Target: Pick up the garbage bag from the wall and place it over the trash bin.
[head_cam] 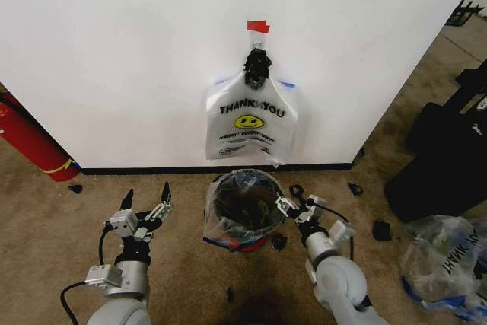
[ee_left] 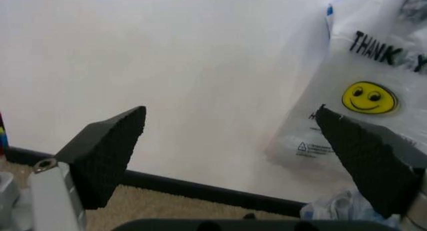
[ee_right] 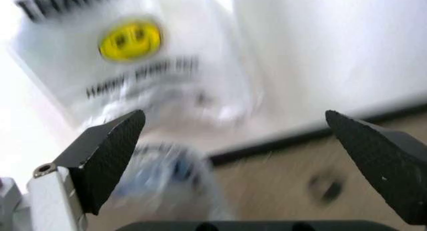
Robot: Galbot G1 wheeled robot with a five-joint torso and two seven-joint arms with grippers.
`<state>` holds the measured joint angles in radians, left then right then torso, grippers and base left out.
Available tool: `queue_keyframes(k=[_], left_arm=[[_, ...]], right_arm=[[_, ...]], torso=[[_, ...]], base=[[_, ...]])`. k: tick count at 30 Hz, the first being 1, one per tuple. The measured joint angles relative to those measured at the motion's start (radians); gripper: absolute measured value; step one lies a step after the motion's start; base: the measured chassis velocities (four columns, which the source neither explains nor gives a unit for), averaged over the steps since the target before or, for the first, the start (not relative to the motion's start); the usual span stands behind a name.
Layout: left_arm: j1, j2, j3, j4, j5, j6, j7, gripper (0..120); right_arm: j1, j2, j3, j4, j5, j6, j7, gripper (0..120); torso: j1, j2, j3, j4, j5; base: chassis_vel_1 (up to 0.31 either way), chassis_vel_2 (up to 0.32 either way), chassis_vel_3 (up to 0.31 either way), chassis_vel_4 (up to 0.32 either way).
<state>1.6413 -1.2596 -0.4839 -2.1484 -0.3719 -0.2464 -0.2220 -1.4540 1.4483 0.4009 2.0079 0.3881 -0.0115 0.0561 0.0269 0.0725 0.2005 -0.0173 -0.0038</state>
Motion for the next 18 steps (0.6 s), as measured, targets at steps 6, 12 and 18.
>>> queue_keyframes(k=[6, 12, 18], left_arm=[[-0.001, -0.001, 0.017, 0.004, 0.044, -0.010, 0.000, 100], [0.004, 0.006, 0.020, -0.013, 0.090, -0.014, 0.006, 100], [0.010, 0.006, 0.014, -0.052, 0.068, 0.006, 0.010, 100]], right_arm=[[-0.143, 0.036, 0.060, 0.111, -0.201, 0.195, 0.026, 100], [-0.298, 0.075, 0.104, 0.199, -0.285, 0.300, 0.035, 100], [-0.380, 0.107, 0.121, 0.275, -0.328, 0.329, 0.012, 100]], torso=[[0.000, 0.000, 0.000, 0.0000, -0.0001], [0.000, 0.000, 0.000, -0.0001, -0.0001], [0.000, 0.000, 0.000, 0.0001, -0.0001]], base=[[0.000, 0.000, 0.000, 0.000], [0.000, 0.000, 0.000, 0.000], [0.000, 0.000, 0.000, 0.000]])
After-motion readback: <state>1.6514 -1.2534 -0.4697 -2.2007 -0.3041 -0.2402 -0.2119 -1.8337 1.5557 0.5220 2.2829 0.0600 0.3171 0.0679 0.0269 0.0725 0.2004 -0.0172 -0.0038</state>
